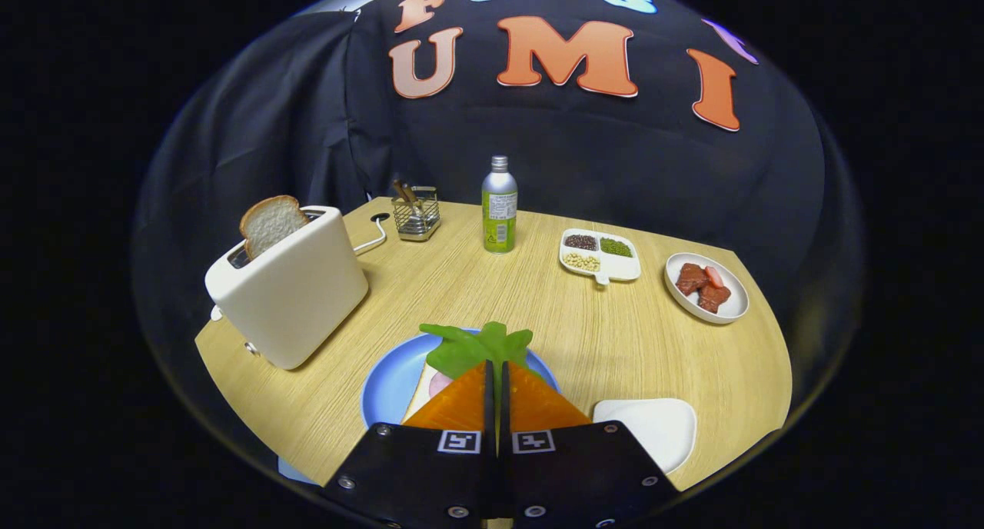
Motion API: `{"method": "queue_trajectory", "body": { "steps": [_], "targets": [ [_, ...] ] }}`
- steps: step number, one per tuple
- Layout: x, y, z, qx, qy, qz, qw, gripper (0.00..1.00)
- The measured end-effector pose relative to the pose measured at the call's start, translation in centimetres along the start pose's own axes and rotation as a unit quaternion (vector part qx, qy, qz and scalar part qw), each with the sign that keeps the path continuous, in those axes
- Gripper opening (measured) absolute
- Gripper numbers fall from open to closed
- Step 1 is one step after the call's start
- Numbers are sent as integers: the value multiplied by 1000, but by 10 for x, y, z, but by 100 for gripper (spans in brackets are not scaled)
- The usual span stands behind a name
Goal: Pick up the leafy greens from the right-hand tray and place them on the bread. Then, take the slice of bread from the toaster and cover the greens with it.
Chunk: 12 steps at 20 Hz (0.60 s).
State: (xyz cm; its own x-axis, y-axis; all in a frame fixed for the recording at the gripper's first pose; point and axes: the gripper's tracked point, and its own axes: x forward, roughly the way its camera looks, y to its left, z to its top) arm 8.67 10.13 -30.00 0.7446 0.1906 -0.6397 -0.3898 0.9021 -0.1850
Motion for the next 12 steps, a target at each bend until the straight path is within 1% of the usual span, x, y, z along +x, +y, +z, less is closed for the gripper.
{"method": "queue_trajectory", "body": {
  "steps": [9, 12],
  "targets": [
    [25, 27, -41, -5, 44, 24, 999, 1],
    [27, 27, -50, -20, 52, 18, 998, 2]
  ]
}}
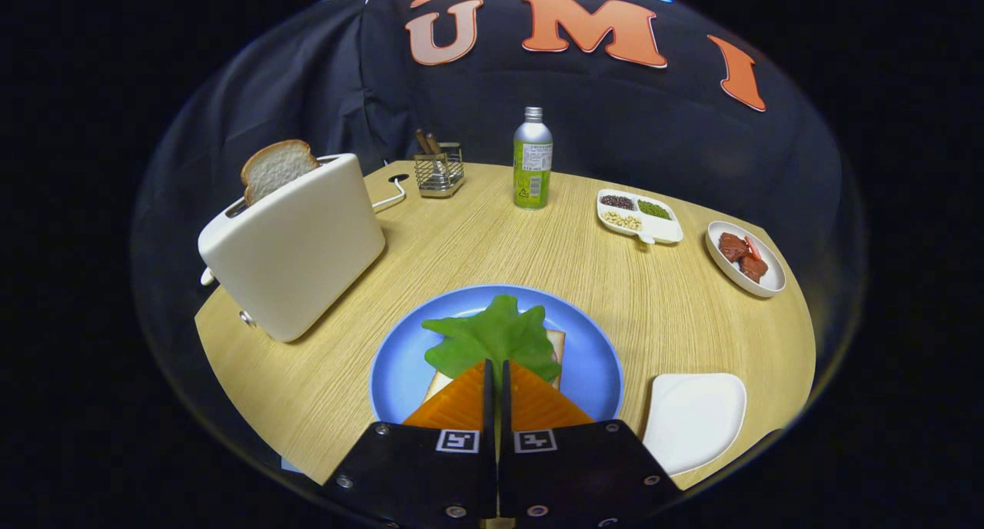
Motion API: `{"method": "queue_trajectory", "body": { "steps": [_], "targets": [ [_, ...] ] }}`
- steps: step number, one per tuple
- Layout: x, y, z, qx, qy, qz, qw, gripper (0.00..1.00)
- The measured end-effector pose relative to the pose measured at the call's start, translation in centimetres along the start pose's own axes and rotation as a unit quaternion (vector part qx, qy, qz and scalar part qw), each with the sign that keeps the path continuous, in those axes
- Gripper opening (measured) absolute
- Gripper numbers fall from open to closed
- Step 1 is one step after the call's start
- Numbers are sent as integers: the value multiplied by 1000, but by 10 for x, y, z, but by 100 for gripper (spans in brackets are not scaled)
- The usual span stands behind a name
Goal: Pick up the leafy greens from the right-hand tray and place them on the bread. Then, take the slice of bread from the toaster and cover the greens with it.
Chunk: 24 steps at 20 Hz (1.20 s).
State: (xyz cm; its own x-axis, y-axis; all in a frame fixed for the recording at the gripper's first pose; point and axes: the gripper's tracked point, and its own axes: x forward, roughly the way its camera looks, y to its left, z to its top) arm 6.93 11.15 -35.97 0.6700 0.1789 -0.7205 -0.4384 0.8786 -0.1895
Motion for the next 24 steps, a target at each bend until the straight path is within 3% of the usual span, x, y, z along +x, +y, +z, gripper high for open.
{"method": "queue_trajectory", "body": {
  "steps": [3, 10, 12, 14, 17, 19, 24],
  "targets": [
    [0, -5, -2, 2, 6, -9, 1000, 3],
    [-4, -9, -3, 24, 14, -20, 999, 16],
    [-7, -10, 0, 29, 11, -25, 999, 27],
    [-10, -8, 6, 31, 8, -26, 999, 47],
    [-16, -12, 26, 27, -13, -53, 998, 86],
    [-21, -15, 45, 25, -36, -77, 996, 98],
    [-40, 14, 107, 33, -86, -74, 993, 98]
  ]
}}
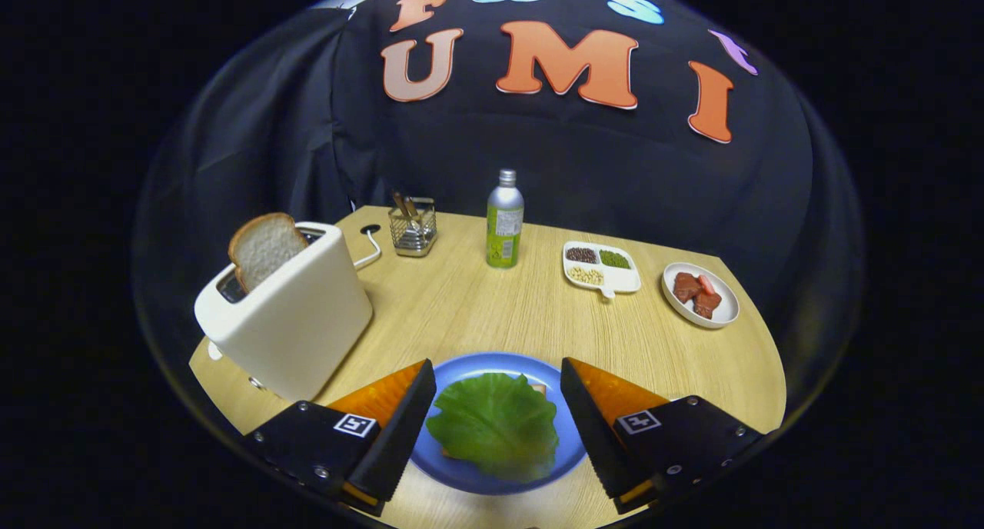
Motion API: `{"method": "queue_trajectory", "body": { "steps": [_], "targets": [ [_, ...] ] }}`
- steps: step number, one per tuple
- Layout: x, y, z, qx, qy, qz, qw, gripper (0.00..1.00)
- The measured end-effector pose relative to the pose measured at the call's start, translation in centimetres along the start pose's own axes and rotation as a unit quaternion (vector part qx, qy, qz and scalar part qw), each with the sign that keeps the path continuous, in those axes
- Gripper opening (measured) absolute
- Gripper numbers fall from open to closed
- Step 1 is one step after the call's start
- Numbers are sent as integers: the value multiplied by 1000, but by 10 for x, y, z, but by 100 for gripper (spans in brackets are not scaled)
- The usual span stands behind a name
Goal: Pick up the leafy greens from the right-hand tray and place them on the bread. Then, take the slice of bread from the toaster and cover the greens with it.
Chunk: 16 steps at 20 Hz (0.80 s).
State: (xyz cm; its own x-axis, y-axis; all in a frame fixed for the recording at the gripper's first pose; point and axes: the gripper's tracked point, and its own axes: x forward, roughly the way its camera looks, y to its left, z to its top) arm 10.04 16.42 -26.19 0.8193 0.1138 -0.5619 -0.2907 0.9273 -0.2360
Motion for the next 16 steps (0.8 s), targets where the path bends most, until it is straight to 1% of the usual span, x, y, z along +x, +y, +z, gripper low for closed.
{"method": "queue_trajectory", "body": {
  "steps": [3, 7, 9, 13, 16],
  "targets": [
    [-8, 22, 43, 9, -37, -9, 999, 98],
    [-12, 71, 84, 23, -69, 21, 997, 97],
    [-12, 94, 101, 8, -83, 29, 996, 98],
    [-10, 140, 117, -27, -99, 46, 994, 98],
    [-6, 174, 118, -40, -102, 65, 992, 97]
  ]
}}
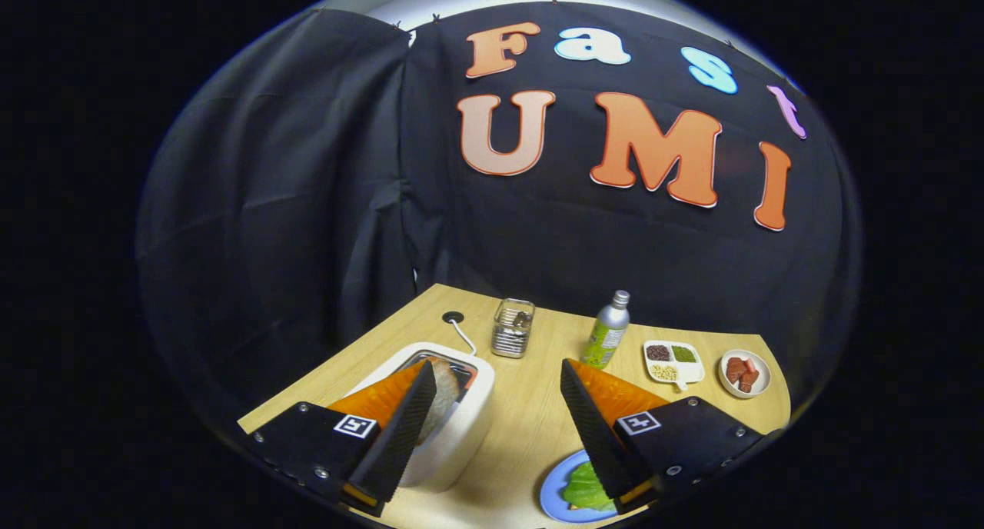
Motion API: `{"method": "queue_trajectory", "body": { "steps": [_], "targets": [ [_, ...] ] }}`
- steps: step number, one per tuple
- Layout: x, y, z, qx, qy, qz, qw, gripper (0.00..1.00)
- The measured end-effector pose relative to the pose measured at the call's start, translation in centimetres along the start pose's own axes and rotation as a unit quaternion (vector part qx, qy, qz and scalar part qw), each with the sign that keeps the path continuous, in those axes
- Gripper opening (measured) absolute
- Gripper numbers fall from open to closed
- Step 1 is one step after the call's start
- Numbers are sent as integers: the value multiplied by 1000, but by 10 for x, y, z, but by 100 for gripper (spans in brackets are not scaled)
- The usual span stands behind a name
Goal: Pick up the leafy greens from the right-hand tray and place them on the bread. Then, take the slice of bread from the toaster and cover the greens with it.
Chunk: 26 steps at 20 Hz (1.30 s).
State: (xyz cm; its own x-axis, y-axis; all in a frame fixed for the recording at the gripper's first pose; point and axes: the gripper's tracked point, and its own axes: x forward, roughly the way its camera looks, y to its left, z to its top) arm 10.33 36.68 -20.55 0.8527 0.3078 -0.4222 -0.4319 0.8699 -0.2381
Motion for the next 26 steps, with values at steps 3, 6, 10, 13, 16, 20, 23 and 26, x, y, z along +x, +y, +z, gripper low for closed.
{"method": "queue_trajectory", "body": {
  "steps": [3, 6, 10, 13, 16, 20, 23, 26],
  "targets": [
    [9, 20, -4, -14, 3, 10, 1000, 98],
    [17, 38, -15, -21, 16, 23, 999, 98],
    [26, 49, -27, -31, 31, 24, 999, 96],
    [31, 56, -35, -40, 41, 26, 998, 84],
    [36, 62, -43, -49, 54, 34, 997, 69],
    [39, 67, -48, -52, 56, 35, 996, 36],
    [37, 58, -44, -42, 56, 22, 997, 15],
    [35, 52, -39, -22, 53, 22, 998, 8]
  ]
}}
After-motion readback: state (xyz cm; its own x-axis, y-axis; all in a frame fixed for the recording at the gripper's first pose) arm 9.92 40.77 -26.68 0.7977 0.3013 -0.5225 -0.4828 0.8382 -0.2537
